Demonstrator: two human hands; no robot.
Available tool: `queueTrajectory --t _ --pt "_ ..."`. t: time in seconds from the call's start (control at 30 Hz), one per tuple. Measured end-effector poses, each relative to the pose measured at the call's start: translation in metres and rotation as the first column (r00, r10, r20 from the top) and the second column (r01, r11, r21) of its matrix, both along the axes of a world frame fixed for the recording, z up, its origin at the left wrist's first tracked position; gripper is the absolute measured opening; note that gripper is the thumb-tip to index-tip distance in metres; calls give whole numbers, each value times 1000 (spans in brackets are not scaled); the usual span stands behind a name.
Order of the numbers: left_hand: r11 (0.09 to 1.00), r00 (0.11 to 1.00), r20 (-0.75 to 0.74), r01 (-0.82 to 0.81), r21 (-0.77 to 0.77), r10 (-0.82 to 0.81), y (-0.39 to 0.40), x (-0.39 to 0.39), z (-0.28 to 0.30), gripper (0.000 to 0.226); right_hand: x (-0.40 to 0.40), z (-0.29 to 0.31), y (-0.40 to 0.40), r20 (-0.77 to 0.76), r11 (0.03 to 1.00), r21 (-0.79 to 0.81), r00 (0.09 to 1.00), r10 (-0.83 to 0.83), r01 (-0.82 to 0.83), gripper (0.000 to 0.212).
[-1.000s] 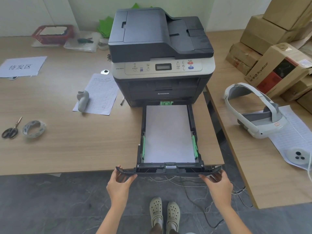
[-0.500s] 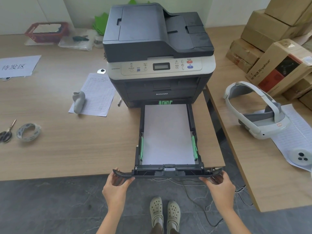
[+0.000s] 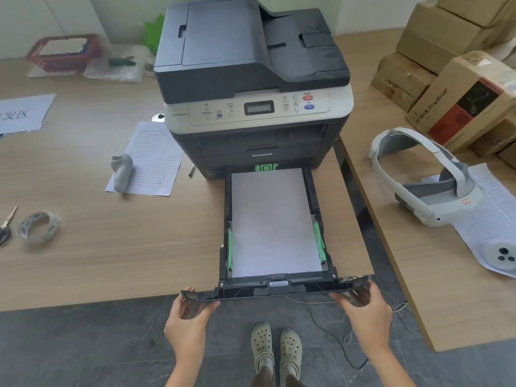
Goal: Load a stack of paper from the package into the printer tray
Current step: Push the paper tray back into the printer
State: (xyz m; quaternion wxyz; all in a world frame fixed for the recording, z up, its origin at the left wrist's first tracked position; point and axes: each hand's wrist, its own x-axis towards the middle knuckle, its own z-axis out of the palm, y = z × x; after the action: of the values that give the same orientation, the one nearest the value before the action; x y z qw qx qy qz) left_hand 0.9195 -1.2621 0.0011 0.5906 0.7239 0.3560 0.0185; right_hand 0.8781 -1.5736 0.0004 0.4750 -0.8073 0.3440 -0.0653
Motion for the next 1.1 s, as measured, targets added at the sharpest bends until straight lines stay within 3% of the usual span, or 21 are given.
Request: queueTrajectory --t 0.23,0.47,0.77,1.0,1.1 --pt "1000 998 67 16 -1 -16 -8 33 6 62 36 5 -5 50 999 34 999 -13 11 47" --pt "995 998 54 23 -96 -17 -11 71 -5 72 74 0 -7 43 998 55 999 4 -6 45" --pt "995 999 40 20 -93 -16 -20 103 -17 74 109 -8 -8 23 988 153 1000 -20 16 43" --pt "995 997 68 53 -86 -47 -27 144 -23 64 149 8 -7 18 995 100 999 28 -29 41" --pt "994 997 67 52 -92 -45 -32 162 -23 71 168 12 -8 11 996 88 999 31 -32 41"
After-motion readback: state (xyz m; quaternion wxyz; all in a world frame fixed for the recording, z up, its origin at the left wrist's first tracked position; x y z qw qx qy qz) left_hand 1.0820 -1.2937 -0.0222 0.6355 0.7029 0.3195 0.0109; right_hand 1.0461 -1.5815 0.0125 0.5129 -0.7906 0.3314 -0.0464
